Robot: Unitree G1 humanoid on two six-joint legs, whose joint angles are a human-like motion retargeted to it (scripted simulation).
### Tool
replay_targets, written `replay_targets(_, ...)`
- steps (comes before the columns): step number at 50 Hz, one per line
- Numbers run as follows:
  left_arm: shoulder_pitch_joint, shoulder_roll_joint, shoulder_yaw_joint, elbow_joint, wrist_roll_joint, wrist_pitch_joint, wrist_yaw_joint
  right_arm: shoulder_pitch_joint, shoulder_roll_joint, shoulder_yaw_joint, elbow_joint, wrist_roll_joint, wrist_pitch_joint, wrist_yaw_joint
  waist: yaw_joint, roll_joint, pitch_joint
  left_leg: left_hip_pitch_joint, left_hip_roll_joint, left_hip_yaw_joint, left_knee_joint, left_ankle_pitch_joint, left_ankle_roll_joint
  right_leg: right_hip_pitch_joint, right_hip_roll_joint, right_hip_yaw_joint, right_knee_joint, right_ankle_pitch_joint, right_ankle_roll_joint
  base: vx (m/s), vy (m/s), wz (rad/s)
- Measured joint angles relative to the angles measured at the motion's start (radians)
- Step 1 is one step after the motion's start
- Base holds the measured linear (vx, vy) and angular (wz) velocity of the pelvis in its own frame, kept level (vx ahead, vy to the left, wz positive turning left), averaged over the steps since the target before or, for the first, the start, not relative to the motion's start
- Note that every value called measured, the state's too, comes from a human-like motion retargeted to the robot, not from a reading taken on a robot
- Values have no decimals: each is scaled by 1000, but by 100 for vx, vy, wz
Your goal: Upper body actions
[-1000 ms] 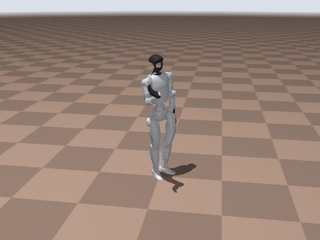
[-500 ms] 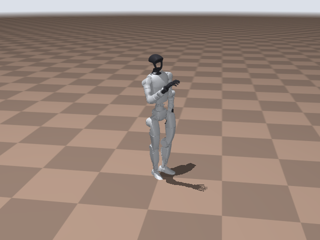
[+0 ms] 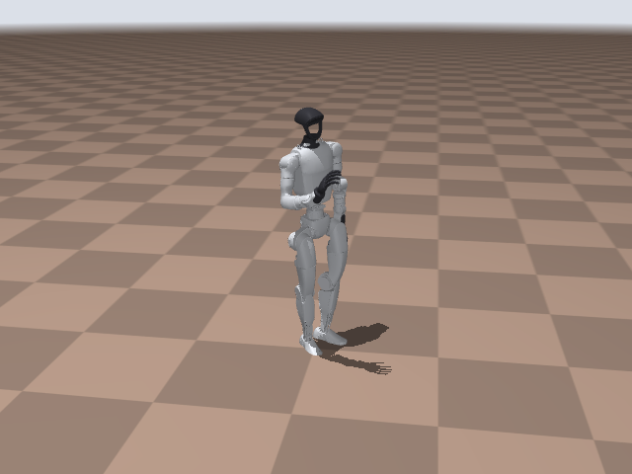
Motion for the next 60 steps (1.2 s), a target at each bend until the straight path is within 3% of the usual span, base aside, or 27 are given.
replay_targets(3, -3, -5, -10, -13, 3, 1, -11, 115, 34, -3, 126, -60, -47, -2, 5, 3, 5, -3, 1, 0, 0, 1, 0, -2, 0, 0, 0, 0, 1, 0, 0, 0)
replay_targets(10, 16, -9, -29, -29, 19, 20, -64, 239, 81, 3, 644, -346, 1, 216, -9, 12, 15, -5, 5, 0, 1, 3, -2, -5, 1, 0, 0, 3, 1, 0, 0, 0)
replay_targets(15, 25, -7, -48, -20, 61, 50, -68, 236, 110, 33, 1064, -577, 191, 244, -8, 21, 35, 2, 7, 15, 0, 2, -2, -5, 2, 15, 1, 9, -1, 0, 0, 0)
replay_targets(20, 36, -8, -72, -7, 87, 55, -62, 177, 183, -33, 1522, -607, 438, 34, -7, 28, 36, -3, 10, 15, 1, 4, -4, -10, 2, 15, 0, 10, -1, 0, 0, 0)
replay_targets(24, 37, -10, -101, 12, 99, 53, -58, 143, 180, -73, 1759, -444, 504, 334, -6, 35, 27, -11, 10, 10, -1, 4, -4, -21, 5, 10, 0, 11, -3, -2, 4, 6)
replay_targets(27, 39, -16, -125, 12, 125, 44, -63, 154, 167, -133, 1778, -258, 487, 576, -4, 41, 28, -4, 4, 2, -10, -1, 0, -21, -1, 3, 2, 7, 7, -1, 3, 12)
replay_targets(29, 45, -24, -140, 6, 145, 36, -57, 167, 165, -185, 1757, -149, 453, 641, -21, 42, 32, 7, -11, -22, -20, -2, 8, -22, -3, -22, 4, 5, 4, 1, 2, 60)
replay_targets(33, 61, -35, -139, 0, 136, 28, -20, 189, 154, -218, 1707, -92, 420, 615, -53, 43, 33, 13, -22, -58, -27, 3, 12, -17, -11, -58, 5, 2, 5, 1, 1, 45)
replay_targets(38, 61, -26, -141, 0, 109, 29, -15, 187, 137, -175, 1680, -199, 414, 599, -18, 35, 39, 0, -3, -18, -9, 7, -1, -13, -9, -17, 2, 8, 3, 0, 1, -33)
replay_targets(43, 70, -22, -130, -86, 142, 3, 141, 175, 152, -150, 1669, -271, 455, 619, -1, 31, 46, 4, 1, -1, -7, 5, -1, -11, -5, -1, 3, 11, 1, -2, 4, -20)
replay_targets(48, 73, -36, -59, -330, 71, -67, 262, 176, 180, -129, 1645, -277, 471, 635, 9, 24, 52, 9, -4, 0, -8, 5, 0, 0, 8, -2, -6, 8, -13, -1, 0, 4)
replay_targets(52, 53, -13, -56, -591, 39, -175, 352, 180, 185, -113, 1629, -311, 481, 595, 10, 22, 50, 9, -5, -15, -7, 8, 0, 3, -1, -17, -3, 7, -6, -1, 0, 13)
replay_targets(55, 11, 40, -73, -810, 86, -244, 459, 179, 178, -112, 1630, -326, 474, 605, 18, 19, 45, 8, -6, -19, -7, 9, 0, 6, -4, -21, -3, 4, -4, 0, 0, 0)
replay_targets(60, -113, 180, -84, -1170, 230, -288, 622, 185, 163, -128, 1631, -328, 468, 660, 31, 18, 27, 4, -8, -27, -7, 10, -1, 7, -8, -28, -3, 0, -1, 0, 0, 0)
